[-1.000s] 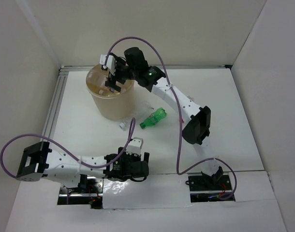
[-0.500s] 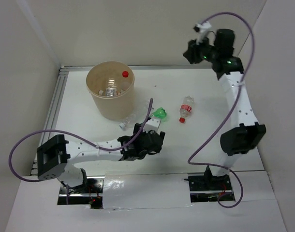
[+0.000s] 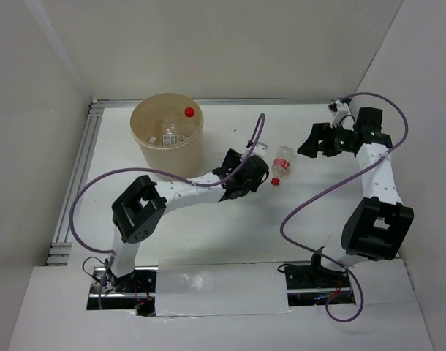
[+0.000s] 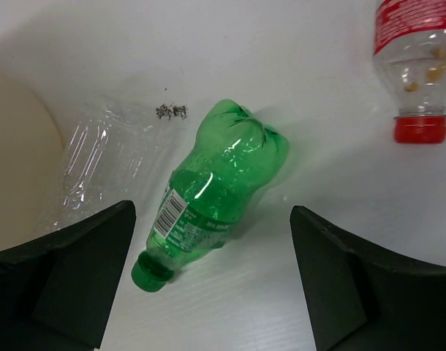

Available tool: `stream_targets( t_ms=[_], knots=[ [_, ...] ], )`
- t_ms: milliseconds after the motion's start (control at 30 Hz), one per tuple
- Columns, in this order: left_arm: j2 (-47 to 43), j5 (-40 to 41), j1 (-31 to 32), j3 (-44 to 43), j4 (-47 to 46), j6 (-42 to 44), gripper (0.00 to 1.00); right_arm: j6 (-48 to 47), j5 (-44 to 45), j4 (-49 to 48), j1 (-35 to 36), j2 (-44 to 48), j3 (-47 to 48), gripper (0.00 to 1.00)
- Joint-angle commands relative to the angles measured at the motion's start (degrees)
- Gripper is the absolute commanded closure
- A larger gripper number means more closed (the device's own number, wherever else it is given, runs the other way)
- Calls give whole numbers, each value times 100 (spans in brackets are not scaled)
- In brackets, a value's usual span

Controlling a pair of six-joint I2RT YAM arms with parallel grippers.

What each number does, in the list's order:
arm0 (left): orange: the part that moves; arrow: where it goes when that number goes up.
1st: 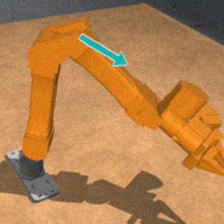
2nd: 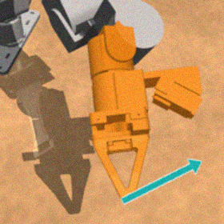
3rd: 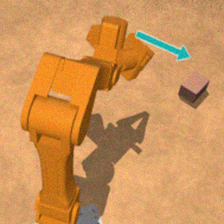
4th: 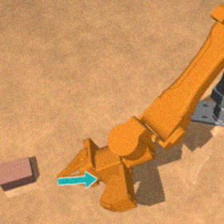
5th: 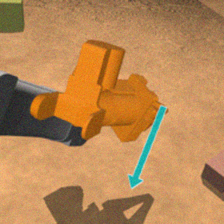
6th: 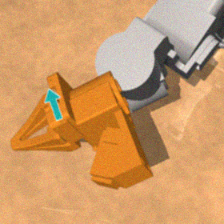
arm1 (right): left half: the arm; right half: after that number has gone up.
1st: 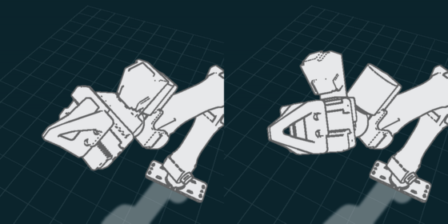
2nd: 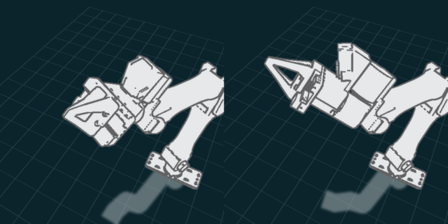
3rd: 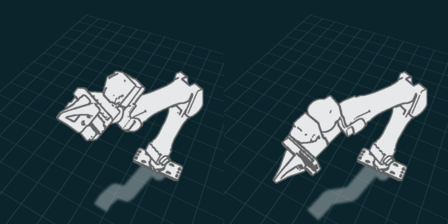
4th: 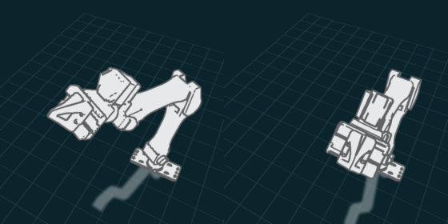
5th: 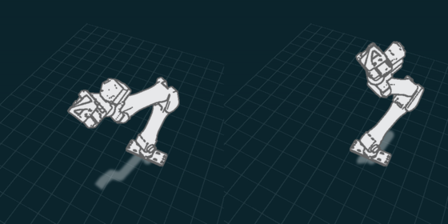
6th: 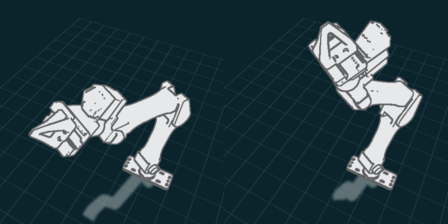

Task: Put the plastic bottles in the bin

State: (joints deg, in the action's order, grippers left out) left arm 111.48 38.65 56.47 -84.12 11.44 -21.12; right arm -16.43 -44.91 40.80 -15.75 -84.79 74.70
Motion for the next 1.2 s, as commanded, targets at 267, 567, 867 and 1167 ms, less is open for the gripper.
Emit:
stream_targets(
  t_ms=[267,567,867,1167],
  knots=[
    [919,-112,-320,-843,183,776,0,-493,-651,262,-693,350,-394,0],
    [1148,-779,-373,-773,271,777,23,-616,-528,245,-693,236,-561,0],
    [552,-1246,-111,-254,121,522,66,-361,-265,-115,-693,112,-764,0],
    [-1206,-1097,101,-447,-274,363,94,420,455,-800,-395,51,-764,0]
  ],
)
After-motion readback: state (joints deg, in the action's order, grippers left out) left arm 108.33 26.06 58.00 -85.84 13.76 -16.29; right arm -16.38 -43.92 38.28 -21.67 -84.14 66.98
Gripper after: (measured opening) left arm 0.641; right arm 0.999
